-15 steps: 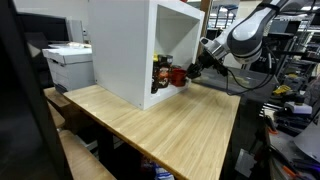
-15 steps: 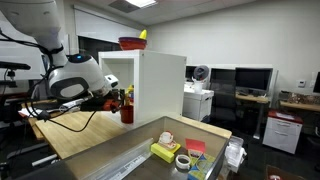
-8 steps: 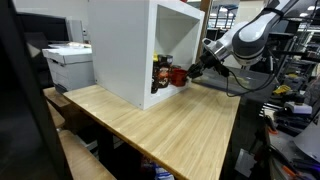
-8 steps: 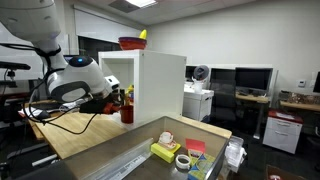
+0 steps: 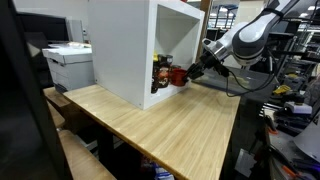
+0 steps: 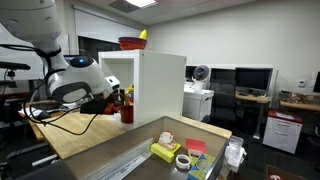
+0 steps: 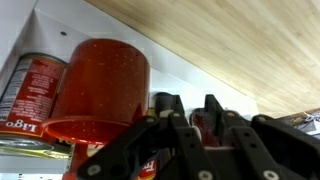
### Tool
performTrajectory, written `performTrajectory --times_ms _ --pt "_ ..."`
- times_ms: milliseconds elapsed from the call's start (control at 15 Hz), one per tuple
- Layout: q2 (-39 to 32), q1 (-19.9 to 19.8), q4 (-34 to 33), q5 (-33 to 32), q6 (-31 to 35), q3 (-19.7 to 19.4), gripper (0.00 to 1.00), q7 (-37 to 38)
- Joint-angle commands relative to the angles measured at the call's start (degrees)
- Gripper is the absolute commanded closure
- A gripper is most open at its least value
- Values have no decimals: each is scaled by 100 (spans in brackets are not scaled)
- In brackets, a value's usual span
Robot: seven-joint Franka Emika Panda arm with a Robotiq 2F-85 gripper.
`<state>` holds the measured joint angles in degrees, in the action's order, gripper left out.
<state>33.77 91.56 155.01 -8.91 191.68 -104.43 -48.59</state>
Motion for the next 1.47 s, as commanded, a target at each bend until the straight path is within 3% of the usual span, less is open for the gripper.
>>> performTrajectory --times_ms 0,67,200,1333,1400 --pt "-1 -30 -4 -268 -20 -41 67 166" --pt "29 -33 -7 -304 -20 -49 56 159" --pt "56 -32 -8 -310 -19 -50 47 158" --pt "79 -31 -11 -311 -18 -52 47 158" --pt "144 -107 -50 -346 -98 -95 22 112"
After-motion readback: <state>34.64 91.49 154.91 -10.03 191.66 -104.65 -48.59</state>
